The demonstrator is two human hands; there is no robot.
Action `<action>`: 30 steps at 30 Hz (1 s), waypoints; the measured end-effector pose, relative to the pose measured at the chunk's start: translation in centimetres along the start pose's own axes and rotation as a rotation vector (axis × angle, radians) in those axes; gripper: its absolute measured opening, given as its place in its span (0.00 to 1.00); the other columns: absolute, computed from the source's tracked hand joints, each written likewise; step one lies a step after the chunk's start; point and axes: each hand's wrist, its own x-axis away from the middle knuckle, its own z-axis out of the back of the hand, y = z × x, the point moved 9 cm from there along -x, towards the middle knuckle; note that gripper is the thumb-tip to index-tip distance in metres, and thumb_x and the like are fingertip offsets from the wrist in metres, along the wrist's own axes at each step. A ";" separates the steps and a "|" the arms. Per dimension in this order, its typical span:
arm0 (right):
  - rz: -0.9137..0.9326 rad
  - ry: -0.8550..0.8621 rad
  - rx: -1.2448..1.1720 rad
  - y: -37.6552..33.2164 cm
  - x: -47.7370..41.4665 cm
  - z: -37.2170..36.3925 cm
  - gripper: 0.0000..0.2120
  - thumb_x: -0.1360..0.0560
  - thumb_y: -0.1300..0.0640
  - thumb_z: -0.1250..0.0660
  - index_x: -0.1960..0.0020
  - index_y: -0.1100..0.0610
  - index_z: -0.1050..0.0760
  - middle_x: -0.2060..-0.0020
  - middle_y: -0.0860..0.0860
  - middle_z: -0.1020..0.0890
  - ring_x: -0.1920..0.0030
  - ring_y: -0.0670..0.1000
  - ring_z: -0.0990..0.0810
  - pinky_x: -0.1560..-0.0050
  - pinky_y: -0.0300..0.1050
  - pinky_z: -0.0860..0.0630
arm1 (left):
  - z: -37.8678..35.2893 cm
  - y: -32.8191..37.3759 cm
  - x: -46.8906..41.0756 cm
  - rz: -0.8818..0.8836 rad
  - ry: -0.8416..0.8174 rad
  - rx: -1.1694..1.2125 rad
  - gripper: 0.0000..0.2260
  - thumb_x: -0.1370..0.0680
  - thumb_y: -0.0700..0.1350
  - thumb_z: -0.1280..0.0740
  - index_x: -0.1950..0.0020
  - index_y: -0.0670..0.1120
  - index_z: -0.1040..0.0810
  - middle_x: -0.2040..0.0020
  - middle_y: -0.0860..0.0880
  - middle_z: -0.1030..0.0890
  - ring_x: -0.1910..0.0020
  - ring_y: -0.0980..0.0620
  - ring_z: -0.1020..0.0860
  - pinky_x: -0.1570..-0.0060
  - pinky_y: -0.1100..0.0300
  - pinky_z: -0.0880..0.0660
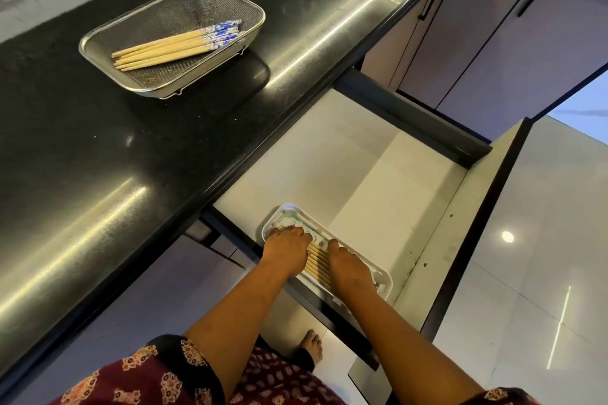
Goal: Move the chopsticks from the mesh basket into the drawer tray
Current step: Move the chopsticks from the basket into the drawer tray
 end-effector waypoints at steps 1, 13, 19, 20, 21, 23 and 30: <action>-0.014 -0.016 -0.010 0.2 0.0 -0.1 0.21 0.21 0.58 0.43 0.29 0.58 0.43 0.40 0.58 0.23 0.43 0.56 0.21 0.45 0.50 0.23 | 0.0 0.0 0.1 0.004 0.003 0.010 0.18 0.20 0.48 0.42 0.30 0.50 0.35 0.31 0.47 0.31 0.32 0.47 0.33 0.34 0.45 0.36; 0.001 -0.127 -0.126 0.6 0.8 -0.6 0.21 0.20 0.56 0.44 0.29 0.55 0.45 0.43 0.58 0.23 0.45 0.56 0.22 0.44 0.49 0.23 | -0.3 1.0 0.4 -0.007 0.003 0.022 0.19 0.20 0.46 0.43 0.29 0.51 0.35 0.29 0.48 0.33 0.31 0.46 0.33 0.34 0.45 0.36; 0.030 -0.069 -0.205 0.1 0.3 1.1 0.10 0.21 0.59 0.45 0.40 0.57 0.34 0.45 0.58 0.22 0.48 0.57 0.21 0.47 0.50 0.24 | 1.6 0.4 1.3 -0.019 0.123 0.205 0.21 0.23 0.38 0.42 0.30 0.50 0.33 0.30 0.48 0.30 0.33 0.48 0.30 0.34 0.52 0.33; 0.019 -0.051 -0.249 0.1 0.3 1.7 0.09 0.20 0.59 0.46 0.42 0.57 0.32 0.46 0.58 0.21 0.50 0.57 0.21 0.47 0.50 0.24 | 2.1 -0.1 1.7 -0.008 0.160 0.294 0.22 0.23 0.36 0.43 0.30 0.49 0.32 0.31 0.48 0.30 0.34 0.48 0.29 0.35 0.54 0.32; 0.024 -0.034 -0.280 -0.2 0.2 2.2 0.09 0.19 0.58 0.47 0.43 0.56 0.31 0.46 0.57 0.21 0.50 0.56 0.21 0.46 0.49 0.24 | 2.9 -0.8 2.2 0.009 0.202 0.397 0.22 0.23 0.34 0.43 0.31 0.49 0.31 0.32 0.47 0.28 0.35 0.48 0.28 0.36 0.55 0.31; 0.093 -0.005 -0.289 -1.4 -0.1 3.5 0.09 0.19 0.57 0.46 0.43 0.57 0.30 0.47 0.57 0.19 0.50 0.57 0.20 0.48 0.48 0.24 | 4.7 -2.2 3.3 0.014 0.308 0.572 0.19 0.23 0.33 0.42 0.34 0.46 0.27 0.35 0.45 0.25 0.38 0.48 0.26 0.38 0.60 0.31; 0.319 0.176 -0.575 -9.9 -1.1 12.8 0.06 0.20 0.58 0.40 0.47 0.59 0.26 0.57 0.56 0.19 0.60 0.51 0.22 0.57 0.40 0.25 | 14.2 -9.1 7.3 0.087 0.693 0.924 0.13 0.23 0.36 0.37 0.42 0.48 0.21 0.45 0.53 0.23 0.49 0.61 0.24 0.51 0.80 0.32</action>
